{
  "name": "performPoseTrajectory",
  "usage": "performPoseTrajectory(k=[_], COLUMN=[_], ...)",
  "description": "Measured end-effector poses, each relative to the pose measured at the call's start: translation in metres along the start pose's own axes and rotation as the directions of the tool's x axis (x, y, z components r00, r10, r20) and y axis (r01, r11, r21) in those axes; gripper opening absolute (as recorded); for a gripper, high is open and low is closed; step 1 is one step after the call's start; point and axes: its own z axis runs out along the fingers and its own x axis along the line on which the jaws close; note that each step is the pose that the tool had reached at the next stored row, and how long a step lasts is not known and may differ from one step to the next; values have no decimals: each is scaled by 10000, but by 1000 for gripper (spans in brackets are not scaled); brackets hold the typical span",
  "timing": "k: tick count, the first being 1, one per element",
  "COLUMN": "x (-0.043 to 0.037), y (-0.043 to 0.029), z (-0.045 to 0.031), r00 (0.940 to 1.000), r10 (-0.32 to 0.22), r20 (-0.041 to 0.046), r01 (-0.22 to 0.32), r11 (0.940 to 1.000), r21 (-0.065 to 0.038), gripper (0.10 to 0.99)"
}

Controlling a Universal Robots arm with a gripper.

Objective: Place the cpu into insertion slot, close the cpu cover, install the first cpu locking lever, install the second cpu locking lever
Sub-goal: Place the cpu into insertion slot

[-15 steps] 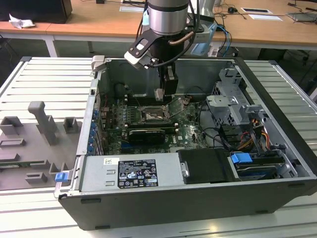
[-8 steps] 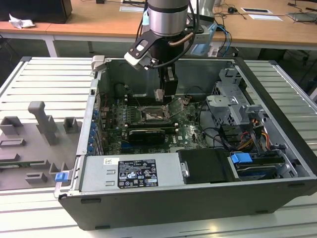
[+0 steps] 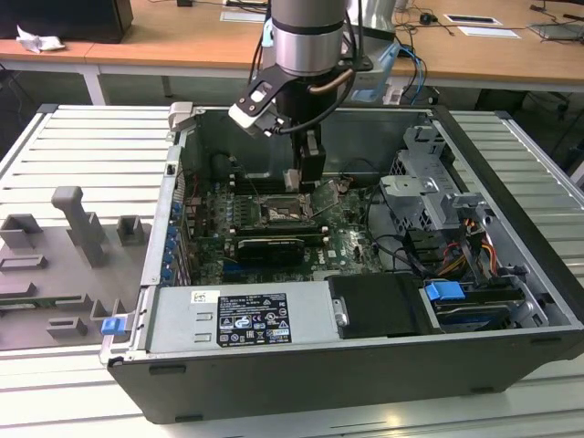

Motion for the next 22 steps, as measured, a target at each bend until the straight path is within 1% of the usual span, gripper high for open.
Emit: performPoseTrajectory(k=[2,4,8,11,12,14,15,16,18,19,22], x=[0,-1,-1,-2,-2,-3,-3,-3,-3,-3,2], y=[-11,-15,-18,-21,-22,-28,-35,-61,-100,-110,-121], z=[17,49,83,125,135,180,196,226,260,282,315], r00=[9998,9998,9998,9998,9998,9998,9998,9998,9999,9999,10000], r10=[207,208,209,209,208,209,211,195,145,118,87], r20=[16,16,16,16,29,30,30,29,25,23,20], r01=[-207,-208,-209,-209,-208,-209,-211,-195,-145,-118,-87], r11=[9998,9998,9998,9998,9998,9998,9998,9998,9999,9999,10000], r21=[-3,-4,-4,-4,-3,-4,-4,-3,-2,-2,-4], gripper=[537,537,537,537,537,537,537,537,537,537,537])
